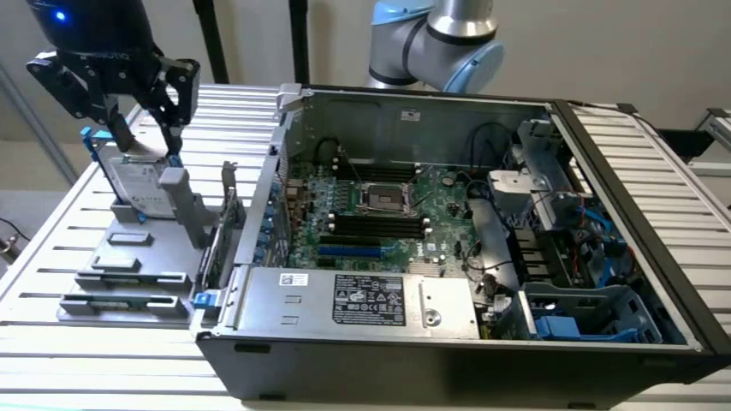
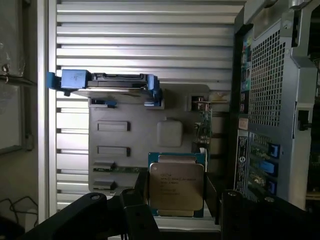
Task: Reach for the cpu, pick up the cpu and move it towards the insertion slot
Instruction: 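Pick up the cpu and move it towards the insertion slot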
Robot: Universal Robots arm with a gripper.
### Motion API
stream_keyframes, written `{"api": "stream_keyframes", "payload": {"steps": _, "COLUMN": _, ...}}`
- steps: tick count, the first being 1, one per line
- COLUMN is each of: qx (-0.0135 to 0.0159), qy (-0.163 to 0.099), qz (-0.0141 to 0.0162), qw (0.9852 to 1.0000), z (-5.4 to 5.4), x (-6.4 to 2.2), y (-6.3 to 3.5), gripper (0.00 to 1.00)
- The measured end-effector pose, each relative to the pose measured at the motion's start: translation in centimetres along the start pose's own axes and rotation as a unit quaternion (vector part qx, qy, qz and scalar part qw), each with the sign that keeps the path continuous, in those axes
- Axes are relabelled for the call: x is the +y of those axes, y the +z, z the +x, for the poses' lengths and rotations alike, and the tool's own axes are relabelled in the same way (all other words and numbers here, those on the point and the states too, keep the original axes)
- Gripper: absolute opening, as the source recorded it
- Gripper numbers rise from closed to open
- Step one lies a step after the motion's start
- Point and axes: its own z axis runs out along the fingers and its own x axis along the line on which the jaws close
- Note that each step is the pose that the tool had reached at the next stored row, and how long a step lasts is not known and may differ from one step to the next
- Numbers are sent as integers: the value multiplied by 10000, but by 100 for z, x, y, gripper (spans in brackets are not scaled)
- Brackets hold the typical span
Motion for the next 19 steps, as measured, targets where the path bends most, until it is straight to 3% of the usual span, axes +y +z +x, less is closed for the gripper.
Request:
{"api": "stream_keyframes", "payload": {"steps": 7, "qx": -1, "qy": -3, "qz": -72, "qw": 10000, "z": -315, "x": -1, "y": -106, "gripper": 55}}
{"api": "stream_keyframes", "payload": {"steps": 19, "qx": -3, "qy": -4, "qz": -138, "qw": 9999, "z": -859, "x": -9, "y": -135, "gripper": 55}}
